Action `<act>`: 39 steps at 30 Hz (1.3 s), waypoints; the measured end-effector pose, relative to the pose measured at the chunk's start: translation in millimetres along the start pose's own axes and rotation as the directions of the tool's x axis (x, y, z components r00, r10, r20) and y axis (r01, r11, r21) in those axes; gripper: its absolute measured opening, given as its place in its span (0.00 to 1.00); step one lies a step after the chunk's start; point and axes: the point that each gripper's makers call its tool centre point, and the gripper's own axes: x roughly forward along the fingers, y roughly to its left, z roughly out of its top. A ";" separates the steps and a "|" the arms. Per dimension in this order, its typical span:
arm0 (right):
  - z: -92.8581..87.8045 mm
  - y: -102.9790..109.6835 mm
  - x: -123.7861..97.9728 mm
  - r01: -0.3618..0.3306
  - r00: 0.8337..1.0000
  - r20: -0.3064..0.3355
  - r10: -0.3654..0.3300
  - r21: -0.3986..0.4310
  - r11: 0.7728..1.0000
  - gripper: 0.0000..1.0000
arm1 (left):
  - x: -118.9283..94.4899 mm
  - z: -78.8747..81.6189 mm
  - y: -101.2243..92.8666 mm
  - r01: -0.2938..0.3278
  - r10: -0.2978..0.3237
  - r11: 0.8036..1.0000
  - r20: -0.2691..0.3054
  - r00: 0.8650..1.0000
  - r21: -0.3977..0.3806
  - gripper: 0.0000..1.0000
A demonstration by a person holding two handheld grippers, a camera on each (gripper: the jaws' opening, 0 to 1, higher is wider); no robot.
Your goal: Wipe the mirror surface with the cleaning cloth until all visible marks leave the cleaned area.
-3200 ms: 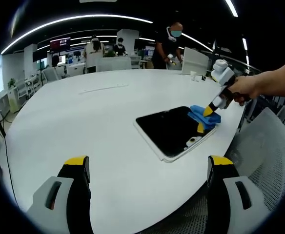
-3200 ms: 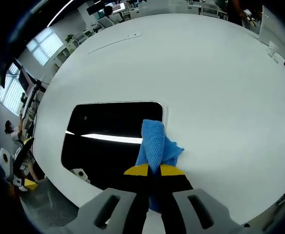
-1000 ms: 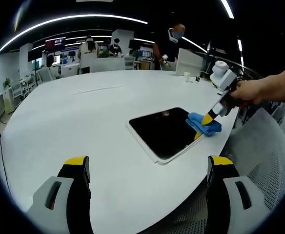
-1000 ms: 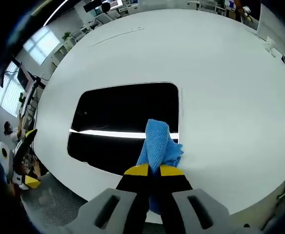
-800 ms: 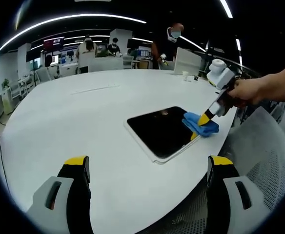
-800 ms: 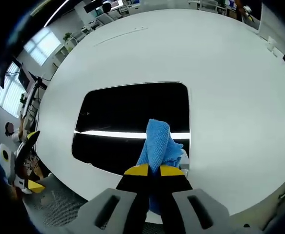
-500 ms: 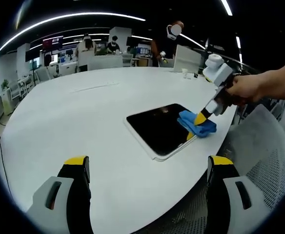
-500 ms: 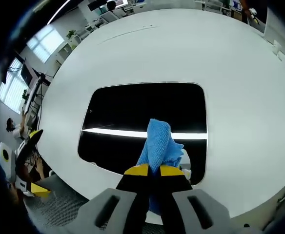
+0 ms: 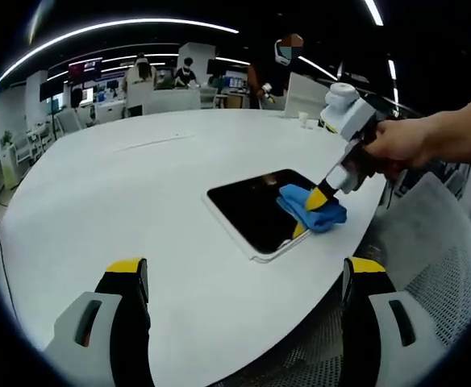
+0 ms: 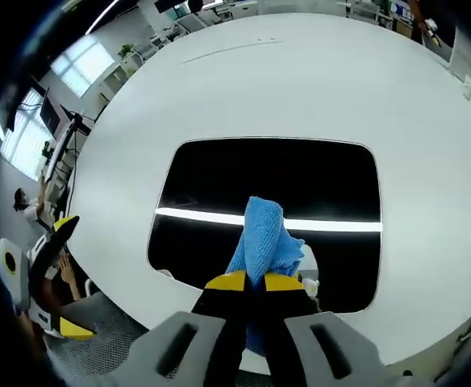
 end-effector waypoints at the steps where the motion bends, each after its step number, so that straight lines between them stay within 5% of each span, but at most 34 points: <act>1: 0.7 2.1 0.9 -0.002 1.000 -0.002 0.002 -0.004 1.000 0.00 | -0.1 -0.2 -0.2 0.001 -0.001 1.000 -0.001 1.000 0.000 0.99; 39: 16.1 82.8 23.5 -0.080 0.997 -0.018 0.078 -0.116 0.990 0.00 | 0.5 -7.2 -1.4 0.010 -0.010 1.000 -0.036 0.999 -0.017 0.99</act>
